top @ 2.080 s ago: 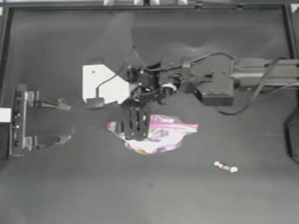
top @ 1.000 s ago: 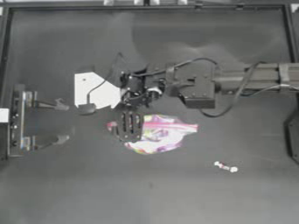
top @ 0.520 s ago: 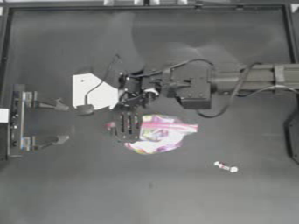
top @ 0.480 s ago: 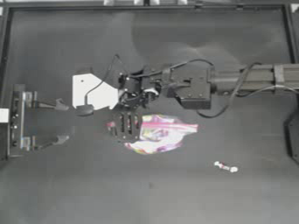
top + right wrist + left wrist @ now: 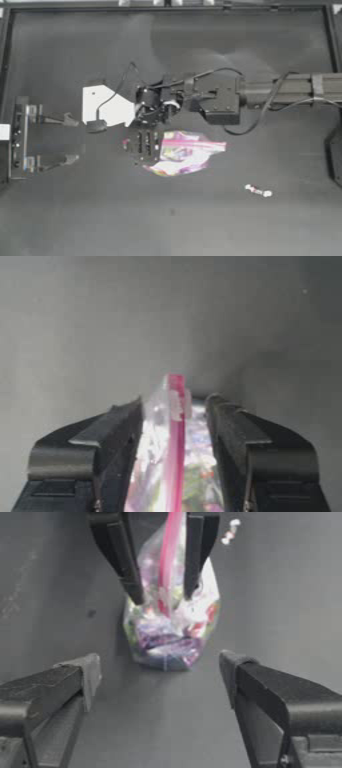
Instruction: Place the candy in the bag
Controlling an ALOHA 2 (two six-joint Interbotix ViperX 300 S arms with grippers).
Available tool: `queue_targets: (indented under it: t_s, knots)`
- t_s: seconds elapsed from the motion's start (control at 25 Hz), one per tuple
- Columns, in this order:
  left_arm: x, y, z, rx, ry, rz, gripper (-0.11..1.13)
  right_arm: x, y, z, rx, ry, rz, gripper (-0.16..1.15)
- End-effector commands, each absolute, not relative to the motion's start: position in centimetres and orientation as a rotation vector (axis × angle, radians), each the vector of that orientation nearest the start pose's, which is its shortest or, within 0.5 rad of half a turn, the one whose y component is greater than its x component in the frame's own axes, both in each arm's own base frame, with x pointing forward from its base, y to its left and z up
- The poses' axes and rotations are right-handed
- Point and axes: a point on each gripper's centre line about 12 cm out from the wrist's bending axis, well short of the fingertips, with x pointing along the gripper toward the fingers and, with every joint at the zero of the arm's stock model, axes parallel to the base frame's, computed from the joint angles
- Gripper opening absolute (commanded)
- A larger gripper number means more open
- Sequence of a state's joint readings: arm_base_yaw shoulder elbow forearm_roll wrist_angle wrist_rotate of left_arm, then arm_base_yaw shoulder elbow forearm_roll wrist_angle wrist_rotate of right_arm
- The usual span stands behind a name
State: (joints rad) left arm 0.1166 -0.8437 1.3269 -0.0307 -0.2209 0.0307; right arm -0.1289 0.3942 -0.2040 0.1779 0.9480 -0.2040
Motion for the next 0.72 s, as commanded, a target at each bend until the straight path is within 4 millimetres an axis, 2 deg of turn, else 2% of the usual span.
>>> queue_targets:
  t_s: [0.04,0.48,0.72]
  knots:
    - [19.57,2.41,20.5,-0.013,0.247,0.124,1.0,51.53,-4.81,23.79,0.064,1.069,0.071,0.78]
    - [19.52,2.4,20.38,-0.013,0.25,0.124,1.0,51.85,-4.59,23.95,0.078,1.069,0.083,0.77]
    - [19.52,2.4,20.38,-0.013,0.25,0.124,1.0,51.87,-4.58,24.26,0.078,1.07,0.085,0.7]
